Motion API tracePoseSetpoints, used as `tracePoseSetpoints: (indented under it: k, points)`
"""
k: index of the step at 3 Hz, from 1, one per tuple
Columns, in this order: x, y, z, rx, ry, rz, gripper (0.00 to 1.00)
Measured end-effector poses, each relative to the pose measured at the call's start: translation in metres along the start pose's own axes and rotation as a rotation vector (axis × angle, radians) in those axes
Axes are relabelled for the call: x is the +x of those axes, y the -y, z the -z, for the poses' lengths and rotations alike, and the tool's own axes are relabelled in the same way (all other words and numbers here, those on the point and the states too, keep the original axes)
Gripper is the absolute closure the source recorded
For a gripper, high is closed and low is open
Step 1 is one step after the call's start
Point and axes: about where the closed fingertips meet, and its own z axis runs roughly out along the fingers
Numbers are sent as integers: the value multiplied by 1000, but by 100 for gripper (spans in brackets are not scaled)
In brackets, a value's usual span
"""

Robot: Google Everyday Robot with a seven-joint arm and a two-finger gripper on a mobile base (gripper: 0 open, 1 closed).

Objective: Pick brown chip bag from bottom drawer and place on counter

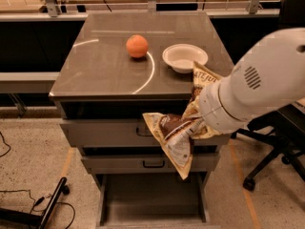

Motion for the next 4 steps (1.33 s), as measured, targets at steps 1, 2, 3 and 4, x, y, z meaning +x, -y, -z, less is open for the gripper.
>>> tracePoseSetpoints:
  k: [1, 2, 3, 4]
  points:
    - [-29, 35, 12, 6, 20, 77, 100]
    - [-49, 41, 11, 22, 93, 124, 100]
    - [-53, 49, 11, 14, 112, 145, 100]
    - [-52, 83, 15, -25, 121, 222, 100]
